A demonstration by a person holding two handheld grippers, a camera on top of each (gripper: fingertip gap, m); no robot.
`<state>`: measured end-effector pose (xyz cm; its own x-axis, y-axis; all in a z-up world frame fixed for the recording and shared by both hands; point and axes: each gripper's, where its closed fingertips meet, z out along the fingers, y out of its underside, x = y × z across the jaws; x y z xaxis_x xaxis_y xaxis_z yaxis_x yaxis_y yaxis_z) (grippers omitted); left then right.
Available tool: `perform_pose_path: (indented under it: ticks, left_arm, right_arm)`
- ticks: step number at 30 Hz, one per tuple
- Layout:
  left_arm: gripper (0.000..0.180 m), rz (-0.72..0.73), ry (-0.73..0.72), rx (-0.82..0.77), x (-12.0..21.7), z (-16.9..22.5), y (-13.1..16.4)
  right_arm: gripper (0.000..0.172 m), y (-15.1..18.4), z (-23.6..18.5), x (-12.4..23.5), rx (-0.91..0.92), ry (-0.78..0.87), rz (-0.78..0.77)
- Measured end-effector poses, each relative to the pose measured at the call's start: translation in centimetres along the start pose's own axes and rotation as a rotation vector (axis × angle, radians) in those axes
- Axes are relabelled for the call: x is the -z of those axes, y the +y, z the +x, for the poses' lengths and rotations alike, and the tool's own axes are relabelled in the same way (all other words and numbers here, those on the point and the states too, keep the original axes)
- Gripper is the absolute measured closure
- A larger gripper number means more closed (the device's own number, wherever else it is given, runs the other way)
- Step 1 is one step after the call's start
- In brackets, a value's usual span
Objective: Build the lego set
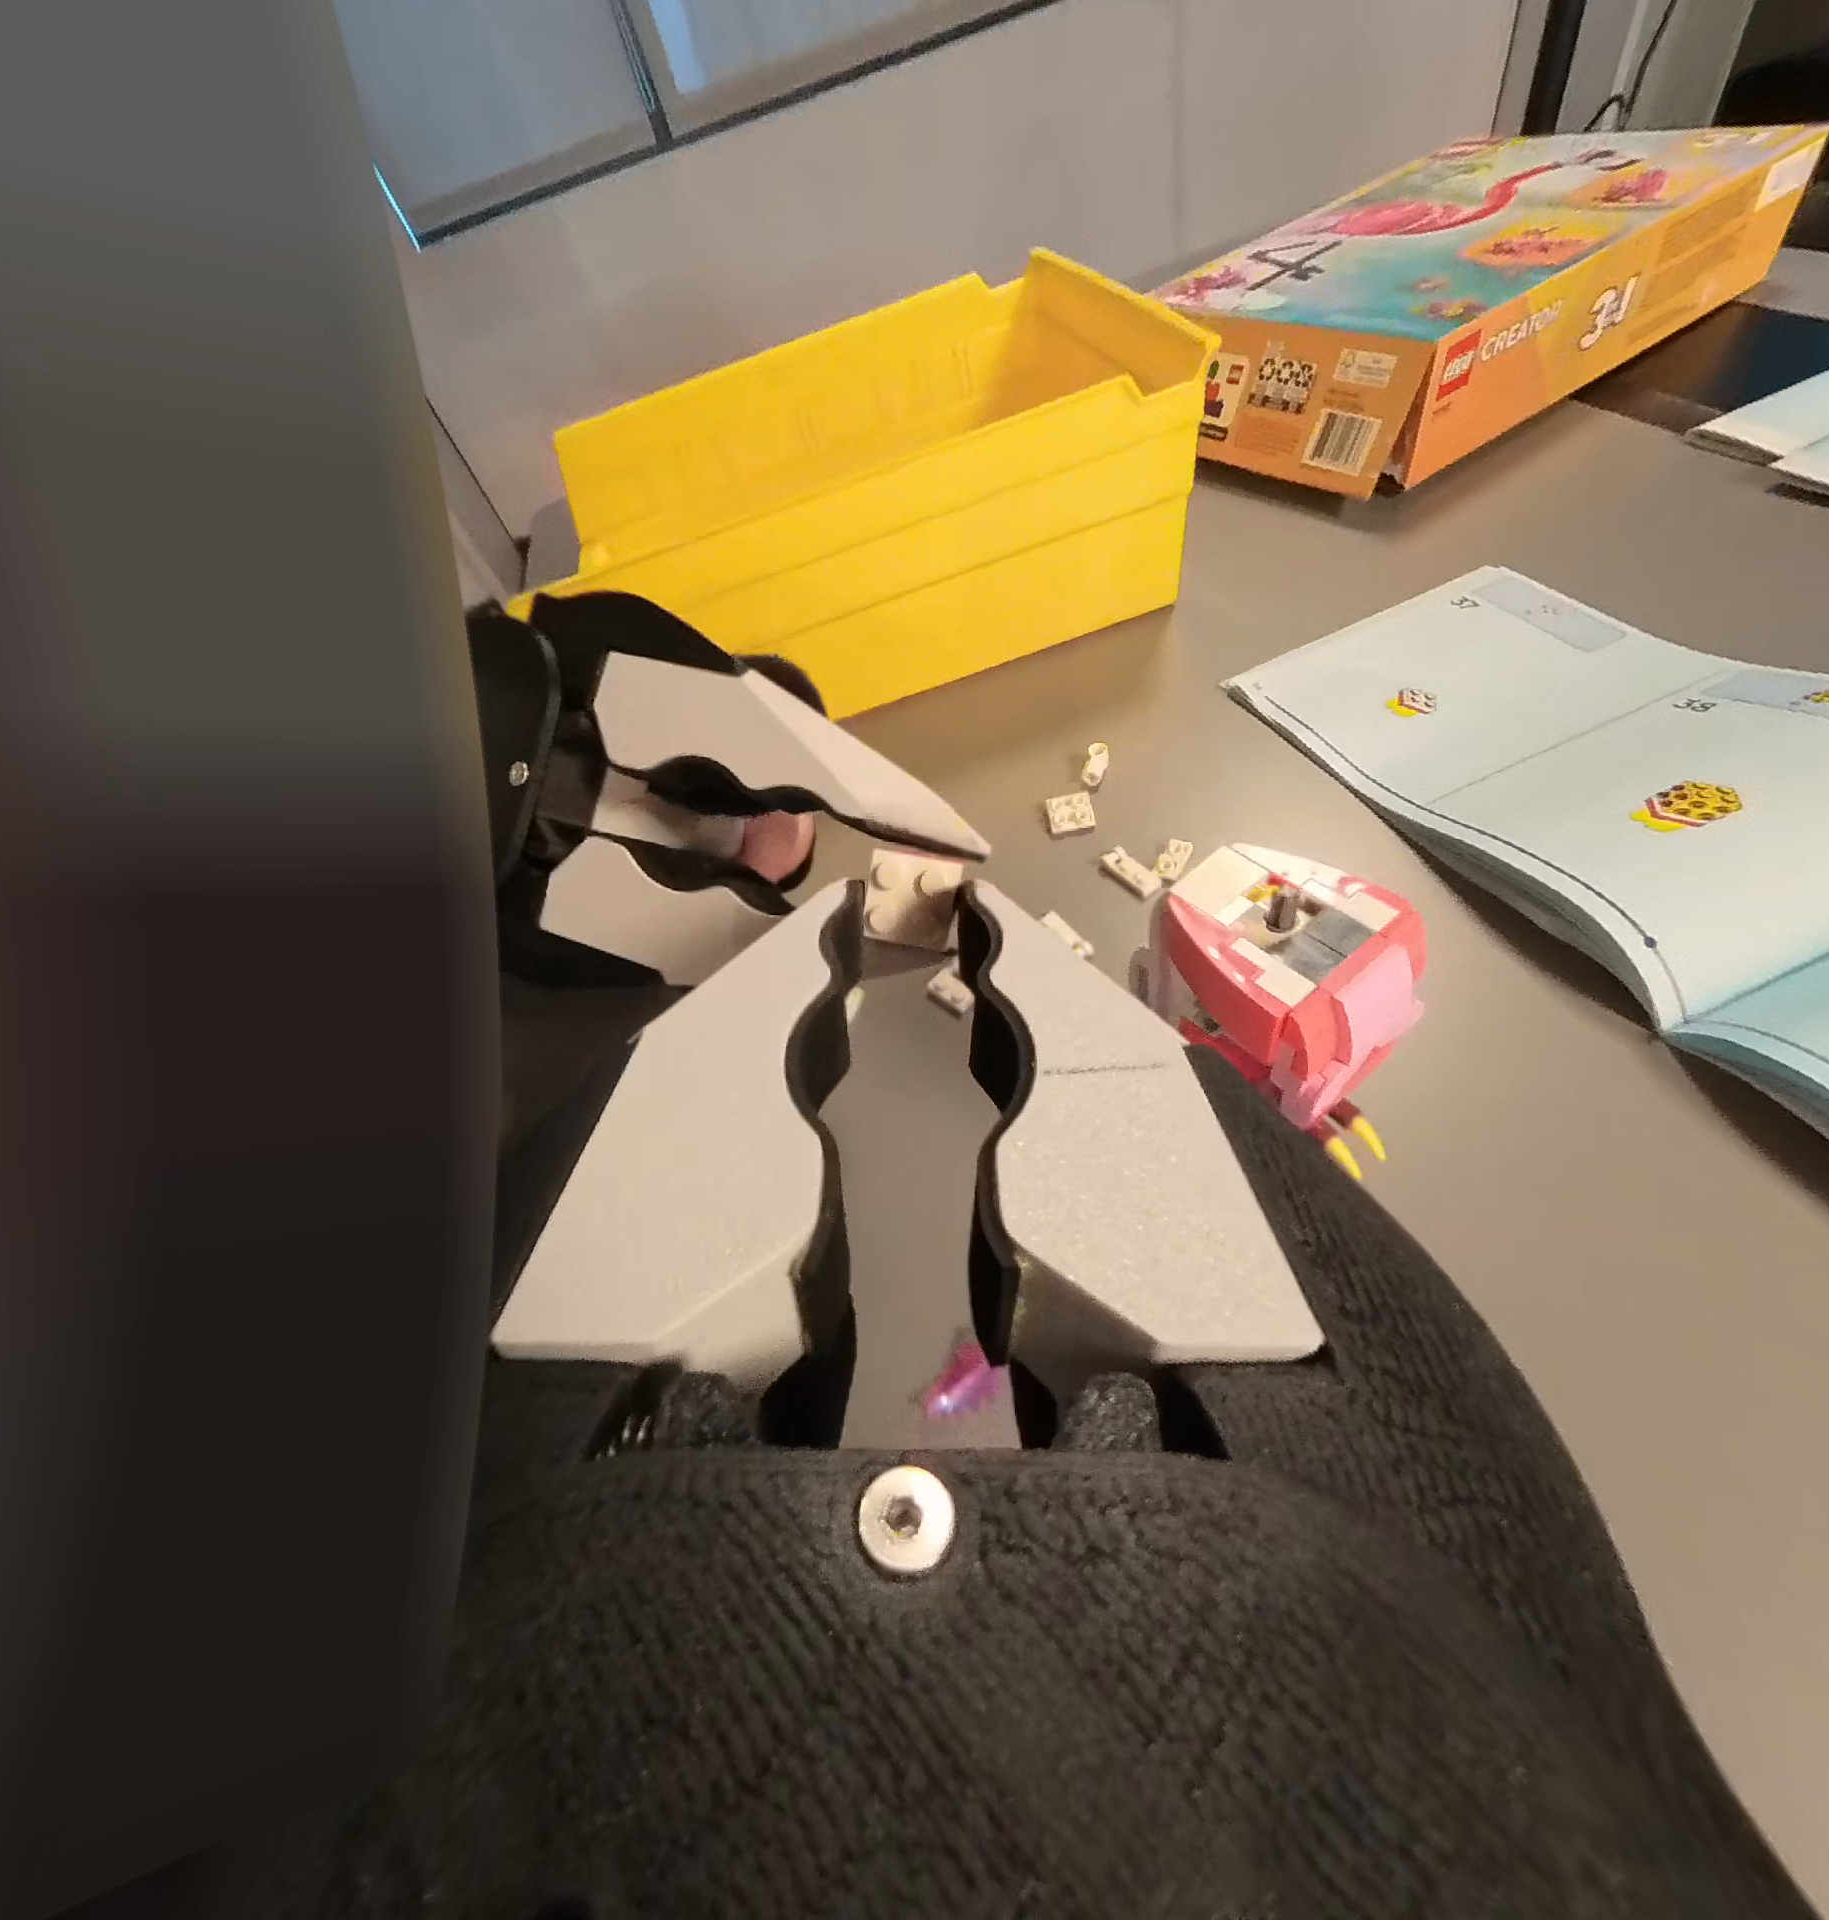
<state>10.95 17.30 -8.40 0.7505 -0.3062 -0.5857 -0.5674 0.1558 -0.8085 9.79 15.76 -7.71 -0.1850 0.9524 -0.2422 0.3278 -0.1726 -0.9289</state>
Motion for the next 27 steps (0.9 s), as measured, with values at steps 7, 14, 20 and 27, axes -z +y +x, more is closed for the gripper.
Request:
perform_pose_path:
  ticks: [7, 14, 20, 27]
  left_arm:
    - [0.143, 0.003, -0.015, 0.130, -0.1, -1.0, 0.7]
    - [0.142, -0.005, -0.014, 0.285, -0.1, -2.2, 1.6]
    - [0.139, -0.002, -0.014, 0.408, 0.1, -3.1, 2.2]
    - [0.139, -0.010, -0.003, 0.467, 0.0, -3.3, 2.7]
  right_arm:
    - [0.156, 4.2, 5.3, 6.2, 0.161, 0.284, -0.424]
    - [0.156, 10.6, 8.2, 9.2, 0.070, 0.311, -0.823]
    - [0.156, 11.5, 8.8, 8.7, 0.038, 0.294, -0.842]
    - [0.125, 10.7, 8.5, 8.3, 0.033, 0.266, -0.759]
